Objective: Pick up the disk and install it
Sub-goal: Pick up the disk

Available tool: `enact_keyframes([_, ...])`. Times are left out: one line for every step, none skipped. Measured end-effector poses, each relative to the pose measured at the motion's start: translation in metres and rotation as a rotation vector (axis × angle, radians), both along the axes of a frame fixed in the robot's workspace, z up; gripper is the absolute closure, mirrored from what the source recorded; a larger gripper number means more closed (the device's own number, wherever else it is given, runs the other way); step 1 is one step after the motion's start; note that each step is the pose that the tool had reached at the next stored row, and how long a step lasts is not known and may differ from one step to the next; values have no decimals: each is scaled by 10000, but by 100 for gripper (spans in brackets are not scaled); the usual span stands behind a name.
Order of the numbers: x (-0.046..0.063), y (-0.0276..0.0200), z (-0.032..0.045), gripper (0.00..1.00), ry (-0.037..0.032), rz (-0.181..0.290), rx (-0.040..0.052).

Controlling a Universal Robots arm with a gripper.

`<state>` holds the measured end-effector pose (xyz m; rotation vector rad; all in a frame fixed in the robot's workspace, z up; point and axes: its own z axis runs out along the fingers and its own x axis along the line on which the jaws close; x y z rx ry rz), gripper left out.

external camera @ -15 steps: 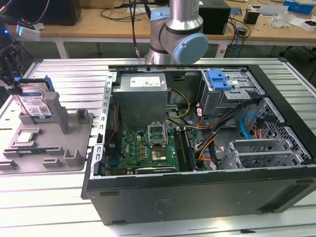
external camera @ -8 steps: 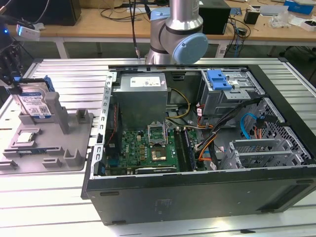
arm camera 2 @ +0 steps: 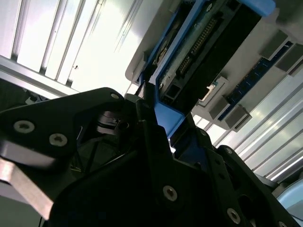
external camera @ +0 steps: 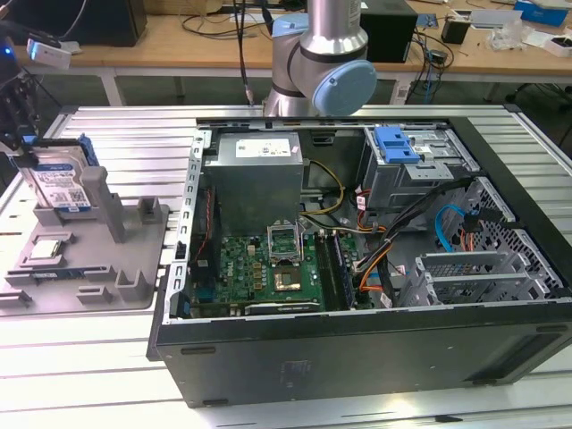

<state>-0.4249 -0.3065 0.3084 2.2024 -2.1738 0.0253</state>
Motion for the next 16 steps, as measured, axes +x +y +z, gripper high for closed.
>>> enact_keyframes([0, 0, 15, 63, 0, 0, 0])
enact_keyframes([0, 0, 45, 63, -1, 1, 1])
enact_keyframes([0, 0, 66, 63, -1, 0, 1])
enact_keyframes([0, 0, 84, 63, -1, 1, 0])
enact_keyframes([0, 0, 99, 63, -1, 0, 1])
enact_keyframes([0, 0, 128, 63, -1, 0, 0])
enact_keyframes([0, 0, 154, 63, -1, 0, 0])
enact_keyframes([0, 0, 184, 63, -1, 0, 0])
enact_keyframes([0, 0, 221, 63, -1, 0, 1])
enact_keyframes([0, 0, 250, 63, -1, 0, 0])
enact_keyframes([0, 0, 269, 63, -1, 0, 1])
enact_keyframes([0, 0, 299, 63, 0, 0, 1])
enact_keyframes([0, 0, 320, 63, -1, 0, 0])
enact_keyframes([0, 0, 346, 63, -1, 0, 0])
enact_keyframes([0, 0, 369, 63, -1, 0, 1])
enact_keyframes([0, 0, 405, 63, -1, 0, 0])
